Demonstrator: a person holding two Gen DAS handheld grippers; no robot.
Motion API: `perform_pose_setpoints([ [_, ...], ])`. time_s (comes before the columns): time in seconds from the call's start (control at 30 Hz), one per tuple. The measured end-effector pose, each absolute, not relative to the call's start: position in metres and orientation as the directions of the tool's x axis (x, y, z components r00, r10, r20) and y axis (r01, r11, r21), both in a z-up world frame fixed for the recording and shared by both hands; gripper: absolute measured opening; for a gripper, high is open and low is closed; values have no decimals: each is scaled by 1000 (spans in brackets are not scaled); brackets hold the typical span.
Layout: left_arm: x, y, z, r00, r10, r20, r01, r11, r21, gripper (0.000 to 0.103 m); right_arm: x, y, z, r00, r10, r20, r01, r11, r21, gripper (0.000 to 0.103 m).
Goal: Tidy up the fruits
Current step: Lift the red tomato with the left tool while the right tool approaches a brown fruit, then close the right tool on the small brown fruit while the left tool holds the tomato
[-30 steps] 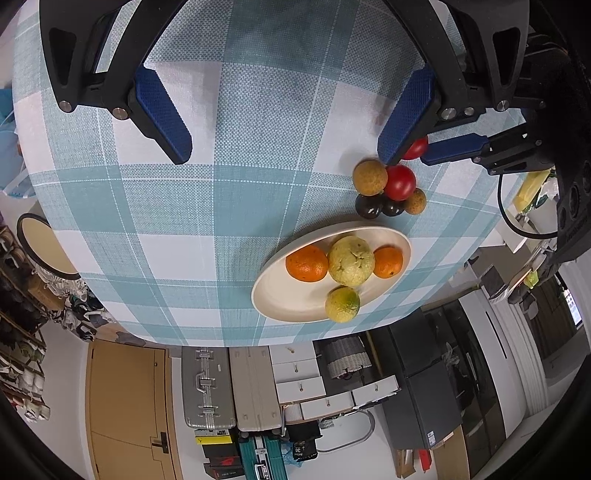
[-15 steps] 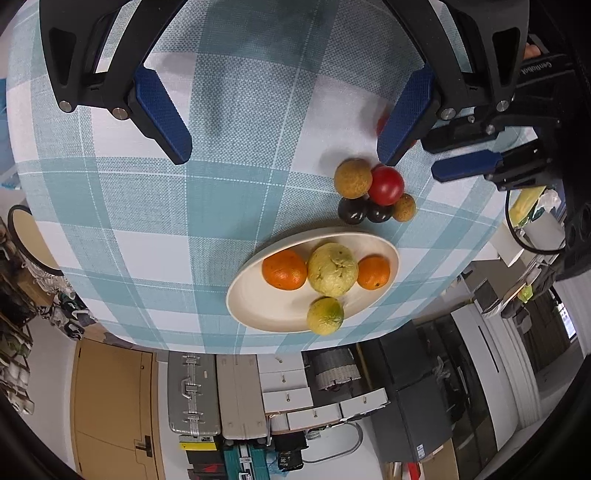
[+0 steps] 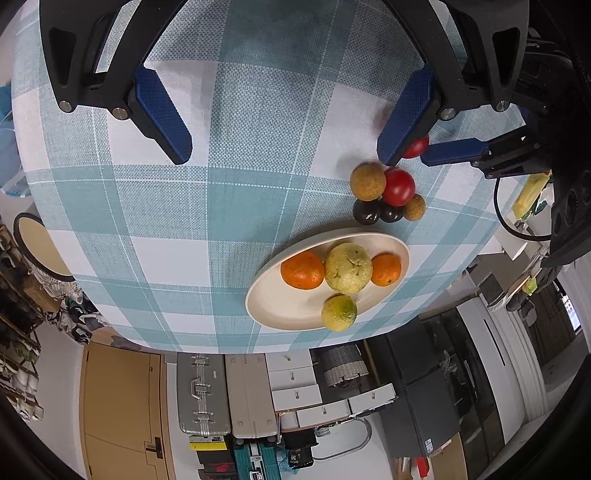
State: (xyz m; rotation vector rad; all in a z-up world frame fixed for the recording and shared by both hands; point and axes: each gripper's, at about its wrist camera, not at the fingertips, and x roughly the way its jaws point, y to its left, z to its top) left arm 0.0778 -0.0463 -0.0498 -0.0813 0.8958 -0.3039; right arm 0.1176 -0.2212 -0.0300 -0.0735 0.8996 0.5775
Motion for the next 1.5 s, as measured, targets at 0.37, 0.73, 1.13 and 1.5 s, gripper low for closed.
perform_pose_setpoints([
  [0.37, 76, -53, -50, 597, -276, -754, 246, 957, -156, 24, 118, -219, -33, 473, 453, -755, -510, 840, 184, 103],
  [0.73, 65, -17, -25, 687, -254, -681, 176, 967, -184, 24, 118, -194, -35, 443, 465, -767, -566, 808, 163, 100],
  [1.13, 61, 11, -16, 729, -217, -649, 103, 972, -210, 24, 120, -163, -49, 408, 427, -807, -619, 779, 100, 66],
  [1.5, 63, 17, -20, 727, -205, -655, 79, 973, -217, 24, 122, -150, -51, 404, 429, -808, -644, 761, 82, 56],
])
